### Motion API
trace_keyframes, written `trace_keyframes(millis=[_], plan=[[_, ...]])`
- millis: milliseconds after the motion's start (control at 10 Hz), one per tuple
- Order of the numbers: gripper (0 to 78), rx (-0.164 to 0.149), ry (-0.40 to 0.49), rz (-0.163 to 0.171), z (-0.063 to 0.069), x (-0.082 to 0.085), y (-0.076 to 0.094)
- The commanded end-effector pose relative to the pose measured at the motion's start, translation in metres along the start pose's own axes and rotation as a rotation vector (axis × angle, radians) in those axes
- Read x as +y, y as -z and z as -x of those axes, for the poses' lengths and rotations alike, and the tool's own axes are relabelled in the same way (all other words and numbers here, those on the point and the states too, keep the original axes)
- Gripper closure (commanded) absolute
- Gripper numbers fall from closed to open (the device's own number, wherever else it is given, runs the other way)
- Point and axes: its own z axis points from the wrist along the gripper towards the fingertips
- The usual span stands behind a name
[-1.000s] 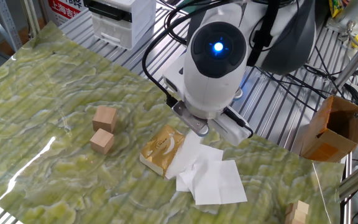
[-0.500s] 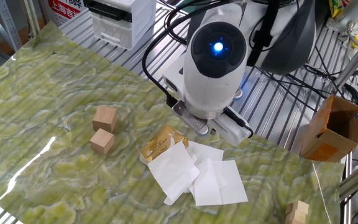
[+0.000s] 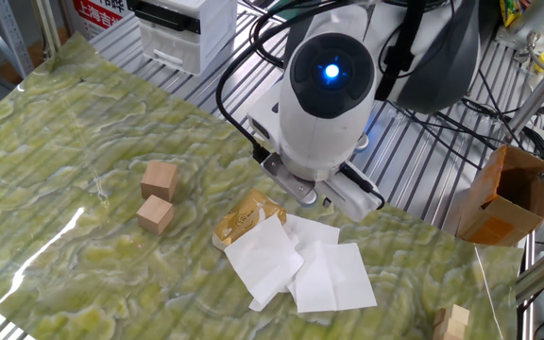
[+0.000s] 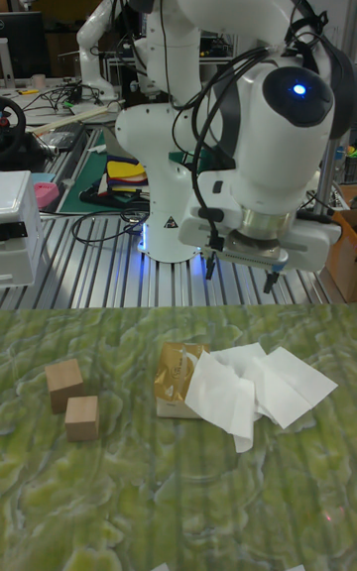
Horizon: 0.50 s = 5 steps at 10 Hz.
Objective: Pull out a napkin
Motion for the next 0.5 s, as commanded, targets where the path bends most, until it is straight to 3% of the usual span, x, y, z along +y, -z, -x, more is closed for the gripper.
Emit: trace_keyframes(millis=[100,300,400,500], plan=[[0.2,-0.003,0.037,0.001,0.0262,-0.0148,-0.0064],[0.2,-0.013,0.069,0.003,0.0281,-0.0195,-0.0063],[76.3,-0.013,0.072,0.003,0.0290,-0.0219,-0.0065],[76.3,-0.013,0.072,0.003,0.0290,-0.0219,-0.0065]])
